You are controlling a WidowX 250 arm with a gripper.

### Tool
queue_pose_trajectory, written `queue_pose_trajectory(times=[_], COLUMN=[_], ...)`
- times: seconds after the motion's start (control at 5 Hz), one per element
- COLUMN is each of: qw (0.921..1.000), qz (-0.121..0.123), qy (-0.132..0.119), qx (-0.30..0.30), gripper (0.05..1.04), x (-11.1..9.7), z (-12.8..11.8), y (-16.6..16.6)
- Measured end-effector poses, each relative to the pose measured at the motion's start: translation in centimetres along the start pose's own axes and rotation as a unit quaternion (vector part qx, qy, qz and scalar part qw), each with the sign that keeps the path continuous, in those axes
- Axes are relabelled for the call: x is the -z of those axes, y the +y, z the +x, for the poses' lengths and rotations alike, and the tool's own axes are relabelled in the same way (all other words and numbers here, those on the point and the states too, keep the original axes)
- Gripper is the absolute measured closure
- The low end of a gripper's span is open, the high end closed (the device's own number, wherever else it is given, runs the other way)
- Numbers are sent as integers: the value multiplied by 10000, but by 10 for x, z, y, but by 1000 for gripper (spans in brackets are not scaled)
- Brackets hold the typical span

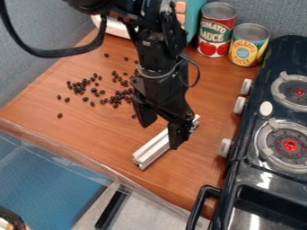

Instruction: Sweep into pile

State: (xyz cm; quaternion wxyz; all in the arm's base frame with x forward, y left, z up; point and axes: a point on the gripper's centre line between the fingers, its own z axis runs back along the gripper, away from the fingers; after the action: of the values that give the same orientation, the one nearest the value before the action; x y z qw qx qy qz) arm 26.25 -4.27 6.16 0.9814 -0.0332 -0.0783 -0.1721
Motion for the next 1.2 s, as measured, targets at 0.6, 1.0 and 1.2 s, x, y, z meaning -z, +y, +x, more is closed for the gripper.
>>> queue_pose_trajectory(times=[0.6, 1.0, 1.2], qw=[9994, 9989, 9986], qz=[100, 151, 154], qy=[-116, 205, 357], qx=[307, 389, 345], gripper=[83, 120, 408], x=[21, 44, 55], z=[6, 11, 11], y=[1, 7, 9])
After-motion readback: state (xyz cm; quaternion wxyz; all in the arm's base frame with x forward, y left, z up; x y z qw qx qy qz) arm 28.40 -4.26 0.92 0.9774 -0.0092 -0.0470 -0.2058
